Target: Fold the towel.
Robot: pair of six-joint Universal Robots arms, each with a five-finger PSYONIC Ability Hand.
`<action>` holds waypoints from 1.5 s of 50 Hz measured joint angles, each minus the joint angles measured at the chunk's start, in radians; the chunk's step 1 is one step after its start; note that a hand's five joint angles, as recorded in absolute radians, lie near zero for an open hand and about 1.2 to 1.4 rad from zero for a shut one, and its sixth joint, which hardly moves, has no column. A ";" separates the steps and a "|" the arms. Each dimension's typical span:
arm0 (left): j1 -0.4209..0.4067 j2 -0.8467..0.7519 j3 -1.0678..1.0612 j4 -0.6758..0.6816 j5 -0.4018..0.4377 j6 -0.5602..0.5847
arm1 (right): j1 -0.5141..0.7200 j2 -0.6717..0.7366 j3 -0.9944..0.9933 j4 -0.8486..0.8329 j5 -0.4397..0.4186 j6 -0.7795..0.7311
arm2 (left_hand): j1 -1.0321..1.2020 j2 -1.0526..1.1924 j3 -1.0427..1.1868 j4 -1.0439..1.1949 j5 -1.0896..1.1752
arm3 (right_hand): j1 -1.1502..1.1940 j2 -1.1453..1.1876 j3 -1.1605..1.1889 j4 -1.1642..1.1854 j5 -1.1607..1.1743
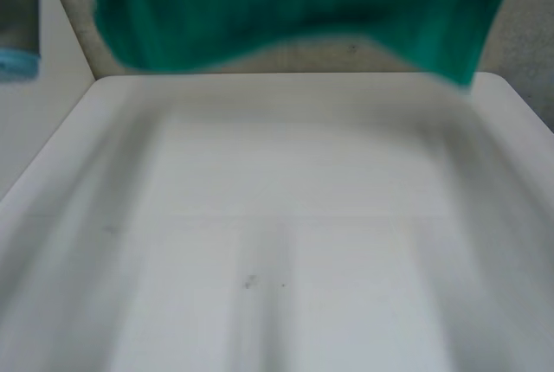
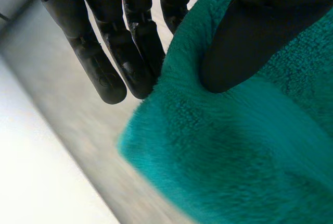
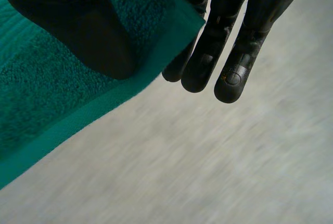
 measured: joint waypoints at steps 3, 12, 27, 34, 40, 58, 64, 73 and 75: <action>0.006 0.031 -0.026 0.053 -0.005 -0.042 | -0.008 -0.056 0.073 -0.084 -0.005 0.032 | 0.000 0.000 0.000 0.000 0.000 | 0.000 0.000 0.000 0.000 0.000; 0.047 0.097 -0.317 0.081 0.016 -0.134 | -0.011 -0.139 0.437 -0.141 -0.089 0.044 | 0.000 0.001 0.002 0.000 0.000 | 0.000 0.000 0.000 0.000 0.000; 0.056 -0.078 -0.821 0.201 0.102 -0.128 | 0.004 0.124 0.795 -0.103 -0.210 0.018 | 0.000 0.001 0.004 0.000 0.000 | 0.000 0.000 0.000 0.000 0.000; 0.048 -0.128 -0.917 0.177 0.129 -0.063 | 0.000 0.181 0.798 0.050 -0.203 -0.059 | 0.000 0.002 0.004 0.000 0.000 | 0.000 0.000 0.000 0.000 0.000; 0.059 -0.052 -0.983 0.022 0.125 0.049 | -0.006 0.088 0.826 0.266 -0.202 -0.188 | 0.000 0.002 0.004 0.000 0.000 | 0.000 0.000 0.000 0.000 0.000; 0.057 0.199 -1.040 -0.629 0.127 0.198 | -0.185 -0.183 1.124 0.532 -0.132 -0.721 | 0.000 0.002 0.004 0.000 0.000 | 0.000 0.000 0.000 0.000 0.000; 0.014 0.082 -0.927 -0.406 0.118 0.191 | -0.149 -0.066 1.020 0.362 -0.125 -0.538 | 0.000 0.002 0.004 0.000 0.000 | 0.000 0.000 0.000 0.000 0.000; -0.029 -0.150 -0.719 -0.149 0.113 0.190 | -0.073 0.110 0.846 0.200 -0.082 -0.359 | 0.000 0.002 0.004 0.000 0.000 | 0.000 0.000 0.000 0.000 0.000; -0.038 -0.215 -0.655 -0.111 0.113 0.191 | -0.057 0.152 0.805 0.164 -0.058 -0.338 | 0.000 0.002 0.004 0.000 0.000 | 0.000 0.000 0.000 0.000 0.000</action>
